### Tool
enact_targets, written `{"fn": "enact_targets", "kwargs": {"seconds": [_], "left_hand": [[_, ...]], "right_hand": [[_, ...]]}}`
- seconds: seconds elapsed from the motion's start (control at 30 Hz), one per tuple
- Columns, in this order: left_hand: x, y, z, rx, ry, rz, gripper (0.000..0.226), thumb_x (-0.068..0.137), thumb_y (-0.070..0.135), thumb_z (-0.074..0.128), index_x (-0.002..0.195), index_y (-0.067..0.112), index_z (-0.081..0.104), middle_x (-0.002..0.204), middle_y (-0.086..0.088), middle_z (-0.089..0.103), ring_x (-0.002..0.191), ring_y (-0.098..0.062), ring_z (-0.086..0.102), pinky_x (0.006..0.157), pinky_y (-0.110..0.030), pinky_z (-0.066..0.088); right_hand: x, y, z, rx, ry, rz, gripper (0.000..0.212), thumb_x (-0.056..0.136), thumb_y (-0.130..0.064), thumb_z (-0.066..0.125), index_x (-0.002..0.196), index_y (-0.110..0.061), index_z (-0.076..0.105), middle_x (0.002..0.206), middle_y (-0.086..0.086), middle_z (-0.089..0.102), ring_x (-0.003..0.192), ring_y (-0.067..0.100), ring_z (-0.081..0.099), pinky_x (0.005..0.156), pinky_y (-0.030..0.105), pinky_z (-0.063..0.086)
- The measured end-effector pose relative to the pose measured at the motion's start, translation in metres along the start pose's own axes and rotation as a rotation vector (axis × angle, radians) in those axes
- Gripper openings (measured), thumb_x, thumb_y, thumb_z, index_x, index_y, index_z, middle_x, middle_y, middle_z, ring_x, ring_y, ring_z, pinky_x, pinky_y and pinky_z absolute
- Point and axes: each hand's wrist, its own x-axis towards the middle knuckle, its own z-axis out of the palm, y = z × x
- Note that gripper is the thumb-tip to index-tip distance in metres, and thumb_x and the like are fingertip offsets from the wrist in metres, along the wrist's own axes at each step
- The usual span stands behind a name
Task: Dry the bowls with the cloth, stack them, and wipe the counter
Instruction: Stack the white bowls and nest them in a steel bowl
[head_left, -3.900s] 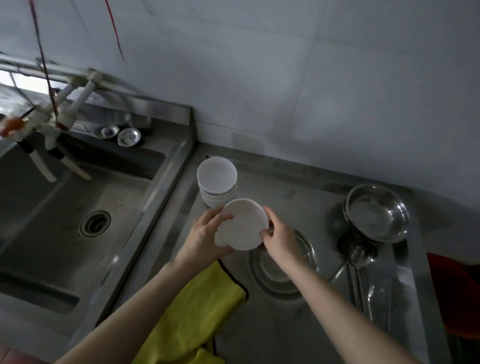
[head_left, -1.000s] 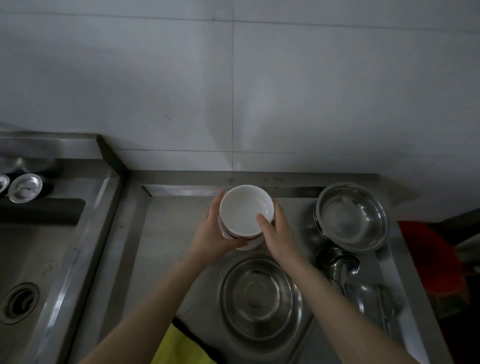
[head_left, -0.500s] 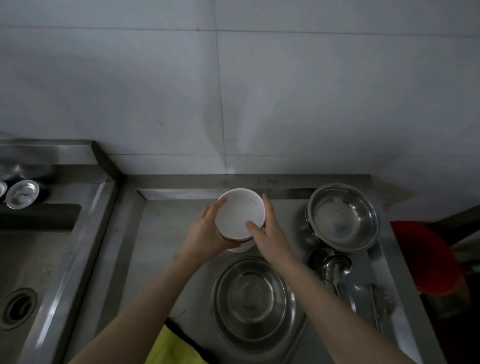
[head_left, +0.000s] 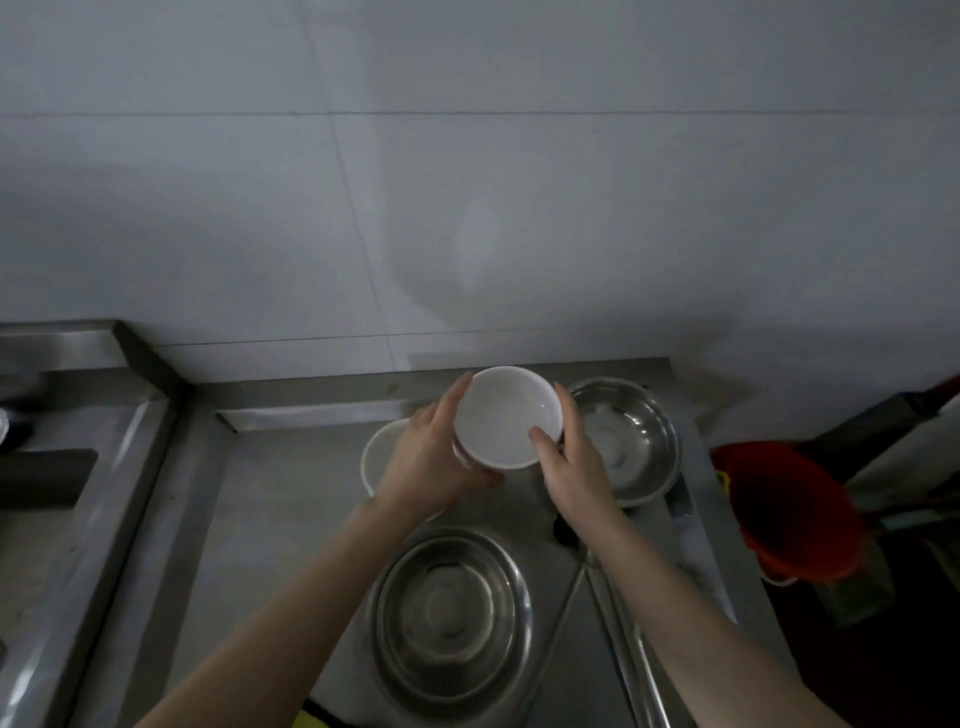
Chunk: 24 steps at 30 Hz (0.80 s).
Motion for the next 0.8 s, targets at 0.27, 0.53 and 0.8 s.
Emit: {"fn": "enact_targets", "kwargs": {"seconds": [0.27, 0.53, 0.8], "left_hand": [[0.037, 0.06, 0.102, -0.067, -0.152, 0.041, 0.127, 0.052, 0.052, 0.091, 0.152, 0.012, 0.024, 0.148, -0.01, 0.043, 0.13, -0.028, 0.049, 0.101, -0.034, 0.043], [0.059, 0.062, 0.16, -0.021, -0.275, -0.043, 0.128, 0.058, 0.052, 0.088, 0.155, 0.015, 0.012, 0.156, -0.006, 0.024, 0.136, -0.028, 0.038, 0.107, -0.04, 0.039], [0.065, 0.048, 0.18, 0.111, -0.279, -0.003, 0.124, 0.064, 0.048, 0.086, 0.154, 0.005, 0.013, 0.152, -0.013, 0.03, 0.136, -0.03, 0.037, 0.1, -0.041, 0.042]], "right_hand": [[0.016, 0.048, -0.091, -0.103, 0.117, 0.049, 0.054, 0.092, -0.011, 0.054, 0.142, -0.023, 0.036, 0.136, 0.0, 0.047, 0.126, 0.016, 0.043, 0.099, 0.027, 0.036], [0.034, 0.089, -0.117, -0.262, 0.039, 0.13, 0.059, 0.096, -0.018, 0.052, 0.148, -0.023, 0.025, 0.144, 0.001, 0.04, 0.129, 0.018, 0.041, 0.089, 0.019, 0.032], [0.051, 0.124, -0.09, -0.265, 0.04, 0.199, 0.078, 0.093, -0.021, 0.055, 0.152, -0.019, 0.004, 0.154, 0.007, 0.025, 0.136, 0.024, 0.035, 0.102, 0.028, 0.035]]}}
